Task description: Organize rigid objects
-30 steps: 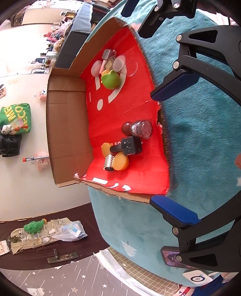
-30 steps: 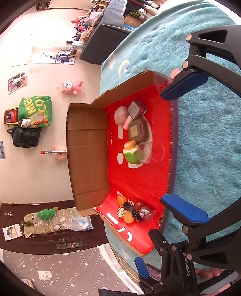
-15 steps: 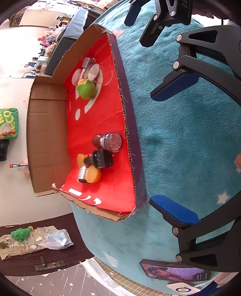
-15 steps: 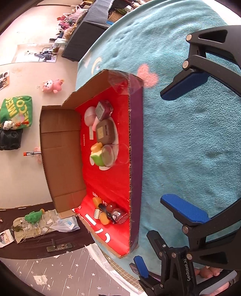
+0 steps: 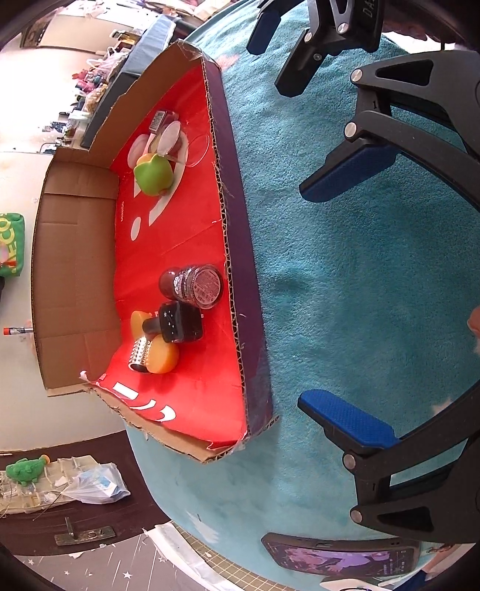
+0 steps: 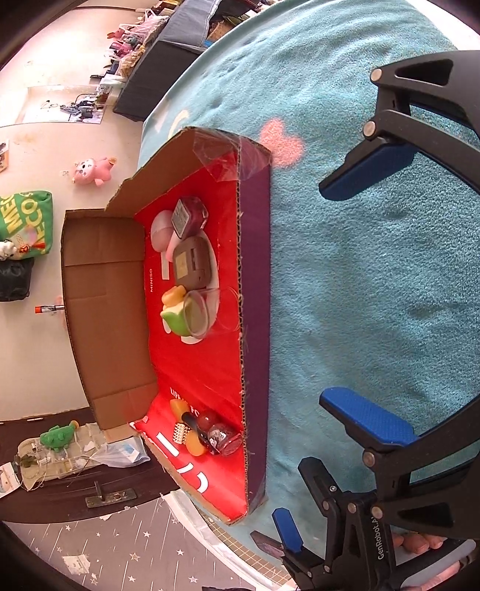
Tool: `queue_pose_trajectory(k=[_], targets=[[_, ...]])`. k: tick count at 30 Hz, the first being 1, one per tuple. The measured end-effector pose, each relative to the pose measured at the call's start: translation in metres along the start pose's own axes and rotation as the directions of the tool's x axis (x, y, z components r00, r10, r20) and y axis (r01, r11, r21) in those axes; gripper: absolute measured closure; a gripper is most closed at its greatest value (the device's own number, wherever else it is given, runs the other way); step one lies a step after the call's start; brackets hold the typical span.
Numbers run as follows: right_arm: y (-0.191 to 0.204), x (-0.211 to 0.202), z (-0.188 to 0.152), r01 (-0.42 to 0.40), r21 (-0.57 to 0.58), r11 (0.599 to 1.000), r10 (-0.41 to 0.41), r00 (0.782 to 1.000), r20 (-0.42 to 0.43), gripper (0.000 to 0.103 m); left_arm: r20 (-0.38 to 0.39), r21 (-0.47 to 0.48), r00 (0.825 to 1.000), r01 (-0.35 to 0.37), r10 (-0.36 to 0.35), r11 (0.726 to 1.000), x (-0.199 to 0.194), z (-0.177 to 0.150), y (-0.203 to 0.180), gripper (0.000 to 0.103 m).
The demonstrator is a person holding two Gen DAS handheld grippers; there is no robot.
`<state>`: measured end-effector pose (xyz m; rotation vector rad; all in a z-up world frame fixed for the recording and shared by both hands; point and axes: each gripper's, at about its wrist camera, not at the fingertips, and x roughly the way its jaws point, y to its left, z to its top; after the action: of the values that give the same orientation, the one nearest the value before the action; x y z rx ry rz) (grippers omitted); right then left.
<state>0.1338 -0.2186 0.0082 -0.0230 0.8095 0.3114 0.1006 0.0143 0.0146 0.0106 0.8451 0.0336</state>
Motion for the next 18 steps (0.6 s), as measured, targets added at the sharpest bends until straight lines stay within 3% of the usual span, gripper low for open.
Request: queue_pose_trajectory(k=[18], targets=[[0.000,0.009,-0.002,0.005,0.005,1.000,-0.005,1.000,-0.030,0.000,-0.053,-0.028,0.998,0.022,-0.024,0.999,0.011,-0.002,0.003,0.000]])
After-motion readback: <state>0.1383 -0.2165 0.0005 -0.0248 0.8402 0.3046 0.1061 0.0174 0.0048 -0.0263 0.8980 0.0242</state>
